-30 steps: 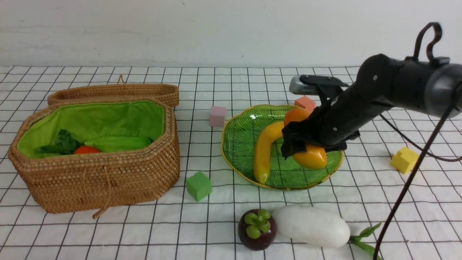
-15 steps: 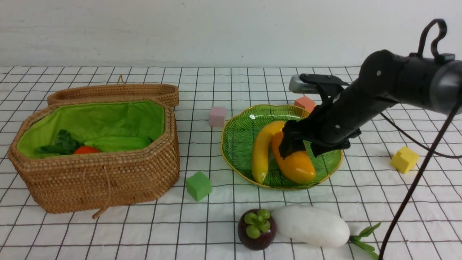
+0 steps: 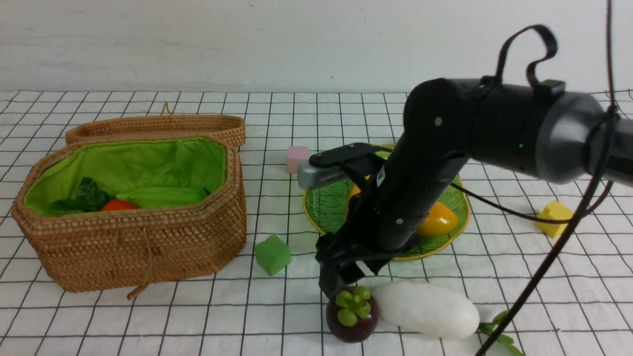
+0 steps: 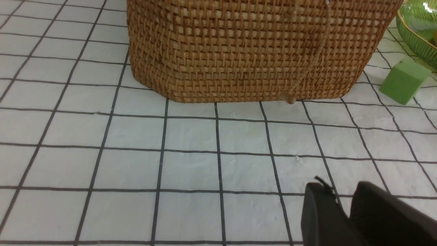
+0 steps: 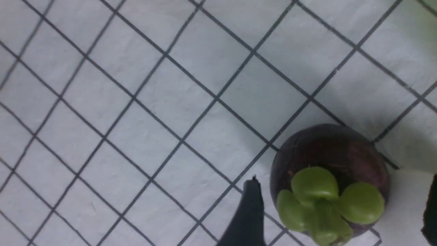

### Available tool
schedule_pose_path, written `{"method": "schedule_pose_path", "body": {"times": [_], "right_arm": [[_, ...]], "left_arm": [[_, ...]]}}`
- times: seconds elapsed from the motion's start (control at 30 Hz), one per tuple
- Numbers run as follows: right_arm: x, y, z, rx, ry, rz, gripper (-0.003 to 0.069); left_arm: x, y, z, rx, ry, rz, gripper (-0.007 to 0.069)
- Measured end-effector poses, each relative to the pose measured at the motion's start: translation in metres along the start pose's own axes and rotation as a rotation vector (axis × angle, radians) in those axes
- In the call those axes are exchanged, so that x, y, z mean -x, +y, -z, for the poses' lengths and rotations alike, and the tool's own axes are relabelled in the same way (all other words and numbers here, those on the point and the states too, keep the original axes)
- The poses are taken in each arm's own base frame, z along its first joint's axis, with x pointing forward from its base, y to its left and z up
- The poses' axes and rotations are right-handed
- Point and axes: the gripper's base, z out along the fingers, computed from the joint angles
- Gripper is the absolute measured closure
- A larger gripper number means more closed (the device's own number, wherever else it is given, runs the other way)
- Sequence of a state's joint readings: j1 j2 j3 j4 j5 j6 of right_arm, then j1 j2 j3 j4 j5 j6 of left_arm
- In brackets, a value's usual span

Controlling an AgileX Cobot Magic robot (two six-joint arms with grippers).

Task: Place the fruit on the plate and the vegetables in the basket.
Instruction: Use the right arm to grab a mangosteen and put it into the right plate

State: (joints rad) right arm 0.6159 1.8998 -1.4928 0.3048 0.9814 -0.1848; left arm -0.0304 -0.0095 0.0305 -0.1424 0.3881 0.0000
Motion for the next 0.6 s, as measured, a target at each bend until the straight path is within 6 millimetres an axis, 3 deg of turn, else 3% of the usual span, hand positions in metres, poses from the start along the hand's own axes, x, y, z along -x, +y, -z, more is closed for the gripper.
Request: {"method": "schedule_pose_path", "body": {"times": [0.37,0.6], "right_arm": [[-0.004,-0.004,-0.048,0.017,0.125,-0.090,0.0070],[-0.004,-0.001,-0.049,0.033,0.132,-0.069,0.0097]], "left_arm": [[0.000,0.000,0.000,0.000,0.000,0.000,0.0480],[0.000,0.000,0.000,0.000,0.000,0.000,0.0480]]}}
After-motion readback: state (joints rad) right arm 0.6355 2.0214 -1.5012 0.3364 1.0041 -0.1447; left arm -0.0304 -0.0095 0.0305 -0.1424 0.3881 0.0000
